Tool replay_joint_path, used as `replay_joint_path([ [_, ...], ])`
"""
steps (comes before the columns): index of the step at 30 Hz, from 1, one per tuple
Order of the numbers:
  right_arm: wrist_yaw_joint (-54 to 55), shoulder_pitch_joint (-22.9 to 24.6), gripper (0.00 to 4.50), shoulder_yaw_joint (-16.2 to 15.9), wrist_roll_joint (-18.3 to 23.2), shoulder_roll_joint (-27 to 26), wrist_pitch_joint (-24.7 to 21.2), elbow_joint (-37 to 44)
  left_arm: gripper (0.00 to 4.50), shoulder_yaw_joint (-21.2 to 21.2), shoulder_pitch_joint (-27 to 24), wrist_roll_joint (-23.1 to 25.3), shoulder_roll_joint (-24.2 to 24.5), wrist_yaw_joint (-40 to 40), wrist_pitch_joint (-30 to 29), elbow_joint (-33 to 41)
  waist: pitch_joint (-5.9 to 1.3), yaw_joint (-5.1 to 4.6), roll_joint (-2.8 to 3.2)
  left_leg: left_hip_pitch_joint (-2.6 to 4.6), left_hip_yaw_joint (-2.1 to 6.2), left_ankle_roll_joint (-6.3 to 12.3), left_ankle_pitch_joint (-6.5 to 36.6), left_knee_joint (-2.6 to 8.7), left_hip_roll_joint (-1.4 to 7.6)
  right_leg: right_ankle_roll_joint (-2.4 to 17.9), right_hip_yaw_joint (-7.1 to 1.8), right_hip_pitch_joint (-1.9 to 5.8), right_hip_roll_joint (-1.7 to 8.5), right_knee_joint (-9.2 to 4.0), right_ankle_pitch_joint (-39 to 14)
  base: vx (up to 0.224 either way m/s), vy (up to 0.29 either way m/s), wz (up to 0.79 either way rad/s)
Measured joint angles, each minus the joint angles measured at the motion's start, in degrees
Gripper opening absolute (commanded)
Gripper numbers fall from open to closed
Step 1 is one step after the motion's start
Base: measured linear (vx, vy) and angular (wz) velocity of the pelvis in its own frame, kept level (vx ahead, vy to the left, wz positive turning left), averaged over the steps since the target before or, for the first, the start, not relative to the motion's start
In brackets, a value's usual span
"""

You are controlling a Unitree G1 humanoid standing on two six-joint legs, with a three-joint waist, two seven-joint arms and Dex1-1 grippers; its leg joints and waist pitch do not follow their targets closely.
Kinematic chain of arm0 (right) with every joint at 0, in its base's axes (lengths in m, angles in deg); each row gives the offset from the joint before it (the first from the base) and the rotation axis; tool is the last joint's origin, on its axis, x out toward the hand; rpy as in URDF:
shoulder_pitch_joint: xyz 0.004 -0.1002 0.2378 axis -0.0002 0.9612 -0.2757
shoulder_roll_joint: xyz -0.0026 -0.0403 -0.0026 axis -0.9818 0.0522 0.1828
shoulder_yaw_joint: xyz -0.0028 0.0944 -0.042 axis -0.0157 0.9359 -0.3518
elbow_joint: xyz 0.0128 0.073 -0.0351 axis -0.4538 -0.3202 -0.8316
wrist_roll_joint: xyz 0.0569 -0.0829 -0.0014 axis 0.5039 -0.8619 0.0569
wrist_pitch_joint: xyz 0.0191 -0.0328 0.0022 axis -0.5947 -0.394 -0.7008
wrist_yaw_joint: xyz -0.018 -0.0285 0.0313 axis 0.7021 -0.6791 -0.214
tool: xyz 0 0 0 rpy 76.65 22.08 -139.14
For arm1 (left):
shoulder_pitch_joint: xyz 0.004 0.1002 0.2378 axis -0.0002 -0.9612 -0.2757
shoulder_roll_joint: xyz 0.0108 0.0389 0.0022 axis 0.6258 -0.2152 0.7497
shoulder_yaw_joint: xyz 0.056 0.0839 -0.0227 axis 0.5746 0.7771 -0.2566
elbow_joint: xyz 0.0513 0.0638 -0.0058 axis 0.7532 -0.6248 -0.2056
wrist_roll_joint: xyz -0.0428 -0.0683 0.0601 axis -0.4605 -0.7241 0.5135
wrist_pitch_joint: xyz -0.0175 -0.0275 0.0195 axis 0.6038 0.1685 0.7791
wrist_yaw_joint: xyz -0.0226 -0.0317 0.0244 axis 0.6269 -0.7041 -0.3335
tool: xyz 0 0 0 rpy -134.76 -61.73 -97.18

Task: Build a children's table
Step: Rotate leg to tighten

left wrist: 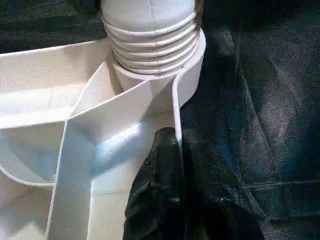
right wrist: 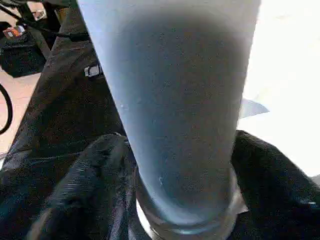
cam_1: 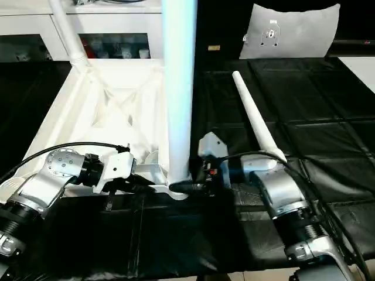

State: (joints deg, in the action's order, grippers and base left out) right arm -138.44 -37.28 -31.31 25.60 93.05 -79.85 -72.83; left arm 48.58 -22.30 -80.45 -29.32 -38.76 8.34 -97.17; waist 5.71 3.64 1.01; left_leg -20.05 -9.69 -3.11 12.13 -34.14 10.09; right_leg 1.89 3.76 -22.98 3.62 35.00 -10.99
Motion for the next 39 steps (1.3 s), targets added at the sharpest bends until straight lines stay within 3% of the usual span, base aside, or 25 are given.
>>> replay_joint_path([
  [7, 1.26, 0.12, 3.71, -0.04, -0.42, -0.82, -1.32, -0.01, 0.00, 0.11, 0.30, 0.00, -0.07, -0.14, 0.64, -0.69, -0.01, 0.02, 0.01, 0.00, 0.00, -0.02, -0.01, 0.00, 0.00, 0.00, 0.00, 0.01, 0.00, 0.01, 0.00, 0.000, 0.000, 0.00],
  [20, 1.85, 0.17, 2.68, 0.27, -0.04, -1.15, -2.53, -0.10, 0.00, 0.18, 0.51, 0.00, -0.15, -0.67, 0.98, -0.97, -0.01, 0.13, 0.02, -0.02, 0.00, -0.03, -0.01, 0.04, 0.01, 0.00, 0.01, 0.00, 0.00, -0.03, 0.00, 0.000, 0.000, 0.00],
  [27, 2.04, 0.72, 2.58, 0.27, 0.05, -1.20, -2.53, 0.30, 0.00, 0.17, 0.51, 0.00, -0.12, -0.82, 1.12, -0.98, -0.01, 0.12, 0.02, -0.02, 0.00, -0.03, -0.01, 0.10, 0.01, -0.02, 0.01, 0.00, 0.00, -0.08, -0.01, 0.000, 0.000, 0.00],
  [32, 2.65, 1.07, 2.58, 0.40, 0.10, -1.54, -2.47, 0.43, 0.00, 0.14, 0.51, 0.00, -0.01, -0.87, 1.12, -0.99, 0.00, 0.07, 0.03, 0.01, -0.01, -0.10, 0.03, 0.17, 0.01, -0.03, 0.01, 0.00, 0.00, -0.08, -0.03, 0.000, 0.000, 0.00],
  [33, 2.79, 1.22, 3.14, 0.57, 0.11, -1.72, -2.54, 0.43, 0.00, 0.12, 0.51, 0.00, 0.02, -0.88, 1.12, -1.00, 0.00, 0.04, 0.03, 0.01, -0.01, -0.12, 0.04, 0.17, 0.01, -0.04, 0.01, 0.00, 0.00, -0.08, -0.03, 0.000, 0.000, 0.00],
  [39, 3.94, 2.41, 3.68, 1.22, 0.29, -2.28, -3.13, 0.48, 0.00, 0.08, 0.51, -0.03, 0.00, -0.90, 1.13, -0.98, 0.02, 0.04, 0.07, 0.00, -0.01, -0.37, 0.19, 0.18, 0.01, -0.05, 0.01, -0.03, 0.00, -0.09, -0.04, 0.000, 0.000, 0.00],
])
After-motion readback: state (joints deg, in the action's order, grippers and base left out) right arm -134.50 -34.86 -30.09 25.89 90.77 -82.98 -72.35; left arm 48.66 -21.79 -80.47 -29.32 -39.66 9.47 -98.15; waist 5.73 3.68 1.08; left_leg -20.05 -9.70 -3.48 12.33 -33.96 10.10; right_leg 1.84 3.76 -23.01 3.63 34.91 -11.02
